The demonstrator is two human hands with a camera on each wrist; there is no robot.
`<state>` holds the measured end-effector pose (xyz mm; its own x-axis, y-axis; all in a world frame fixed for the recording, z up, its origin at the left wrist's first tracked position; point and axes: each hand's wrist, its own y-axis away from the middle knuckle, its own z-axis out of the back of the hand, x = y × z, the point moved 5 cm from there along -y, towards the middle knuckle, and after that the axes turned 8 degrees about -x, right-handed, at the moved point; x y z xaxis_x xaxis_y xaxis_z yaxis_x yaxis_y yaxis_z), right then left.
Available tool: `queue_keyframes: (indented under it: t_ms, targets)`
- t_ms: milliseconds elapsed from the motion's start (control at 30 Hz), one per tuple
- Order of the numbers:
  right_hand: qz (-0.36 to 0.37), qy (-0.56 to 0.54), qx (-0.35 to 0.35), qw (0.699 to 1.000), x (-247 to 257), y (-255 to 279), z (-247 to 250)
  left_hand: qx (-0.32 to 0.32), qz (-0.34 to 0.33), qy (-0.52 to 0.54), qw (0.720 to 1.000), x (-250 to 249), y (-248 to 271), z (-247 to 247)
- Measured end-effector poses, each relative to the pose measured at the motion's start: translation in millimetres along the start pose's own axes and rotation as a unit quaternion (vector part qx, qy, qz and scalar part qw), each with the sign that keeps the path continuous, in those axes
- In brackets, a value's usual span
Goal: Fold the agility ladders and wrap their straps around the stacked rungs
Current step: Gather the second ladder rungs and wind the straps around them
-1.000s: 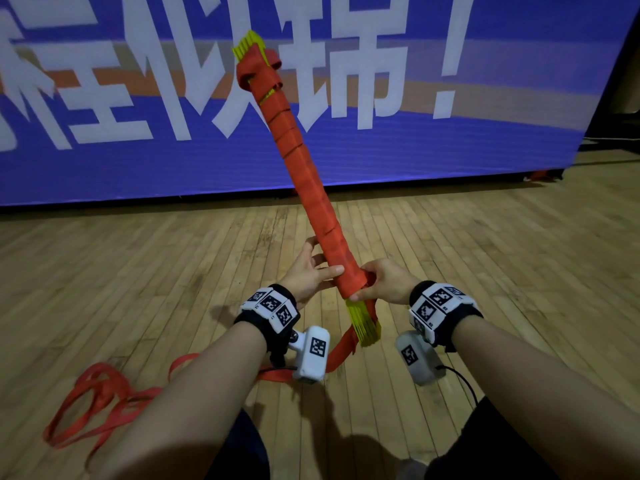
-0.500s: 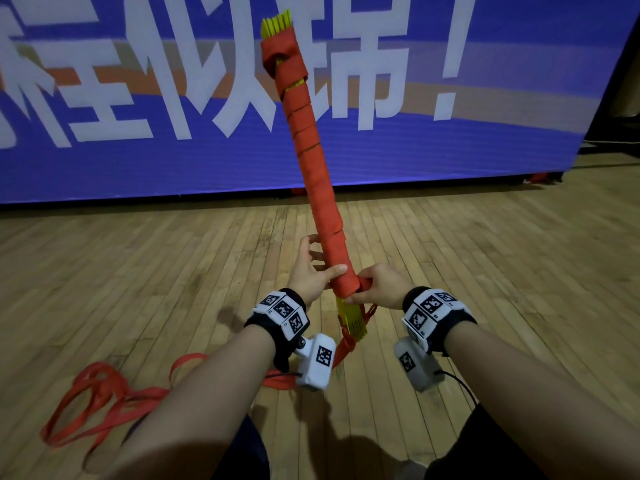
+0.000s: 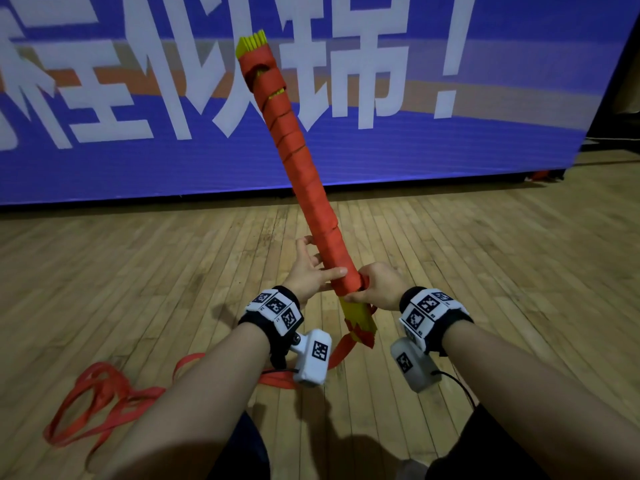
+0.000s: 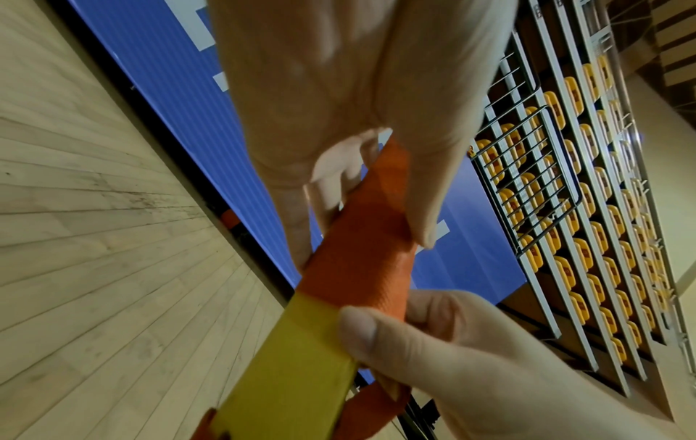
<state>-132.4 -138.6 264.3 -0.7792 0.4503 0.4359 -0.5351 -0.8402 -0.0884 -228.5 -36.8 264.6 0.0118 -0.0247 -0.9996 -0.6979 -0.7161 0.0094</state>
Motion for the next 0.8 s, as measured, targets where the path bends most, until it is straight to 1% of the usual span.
queue_keyframes:
  t_ms: [167, 300, 433, 633, 733, 800]
  targets:
    - [-0.004, -0.033, 0.026, 0.999, -5.0, 0.5, -2.4, 0.038, 0.026, -0.030, 0.998, 3.8, 0.1, 0.7]
    - [-0.002, -0.075, 0.045, 0.996, -1.7, 1.5, -2.5, 0.015, 0.019, -0.017, 1.000, 6.3, 0.7, 2.2]
    - [-0.011, -0.068, 0.056, 0.996, -2.9, 0.1, -6.0, 0.011, 0.007, -0.008, 1.000, 10.7, -0.4, 3.6]
    - [-0.025, -0.045, 0.025, 0.998, -2.8, 0.4, -2.1, -0.033, -0.020, -0.016, 0.999, 7.9, -2.3, 7.5]
    - [-0.021, -0.032, 0.013, 0.999, -1.9, 1.4, 0.8, -0.061, -0.036, -0.035, 0.997, 4.7, -3.3, 9.3]
    - [-0.013, -0.025, 0.013, 1.000, -1.0, 1.8, 1.5, -0.069, -0.034, -0.038, 0.996, 4.0, -2.8, 9.9]
